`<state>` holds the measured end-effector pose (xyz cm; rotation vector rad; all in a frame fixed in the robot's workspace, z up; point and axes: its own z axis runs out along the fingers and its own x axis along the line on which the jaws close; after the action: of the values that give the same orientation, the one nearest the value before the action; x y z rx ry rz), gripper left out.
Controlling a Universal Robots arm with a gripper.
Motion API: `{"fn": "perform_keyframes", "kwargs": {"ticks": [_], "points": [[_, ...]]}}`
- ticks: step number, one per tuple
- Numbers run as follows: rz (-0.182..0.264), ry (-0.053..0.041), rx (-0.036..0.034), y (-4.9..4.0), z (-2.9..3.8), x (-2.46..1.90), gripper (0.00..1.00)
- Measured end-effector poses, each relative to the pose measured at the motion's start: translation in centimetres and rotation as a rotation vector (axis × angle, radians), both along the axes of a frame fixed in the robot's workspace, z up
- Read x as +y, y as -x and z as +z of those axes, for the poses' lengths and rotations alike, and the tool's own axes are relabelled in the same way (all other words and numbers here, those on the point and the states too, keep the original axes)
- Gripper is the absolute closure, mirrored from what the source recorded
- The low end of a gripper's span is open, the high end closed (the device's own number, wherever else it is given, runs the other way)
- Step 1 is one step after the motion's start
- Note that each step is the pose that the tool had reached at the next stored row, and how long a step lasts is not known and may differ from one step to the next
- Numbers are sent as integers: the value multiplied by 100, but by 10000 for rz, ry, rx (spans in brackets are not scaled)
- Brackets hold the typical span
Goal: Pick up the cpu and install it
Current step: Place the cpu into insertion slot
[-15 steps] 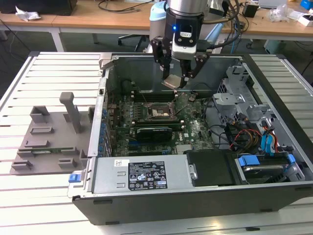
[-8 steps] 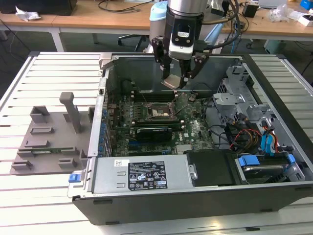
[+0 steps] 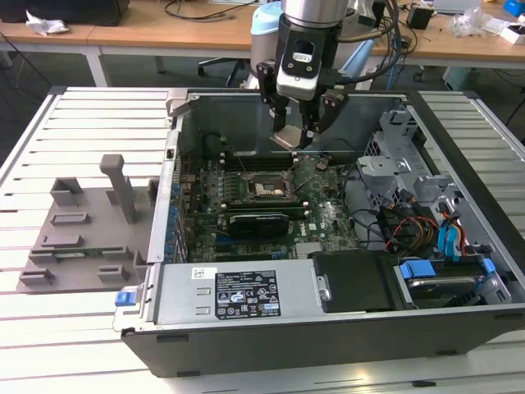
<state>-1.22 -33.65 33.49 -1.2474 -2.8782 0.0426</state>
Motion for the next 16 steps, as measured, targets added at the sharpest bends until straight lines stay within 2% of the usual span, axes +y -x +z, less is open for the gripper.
{"fn": "perform_keyframes", "kwargs": {"ticks": [16], "points": [[-1413, 0, 0, 0, -4, 0, 45]]}}
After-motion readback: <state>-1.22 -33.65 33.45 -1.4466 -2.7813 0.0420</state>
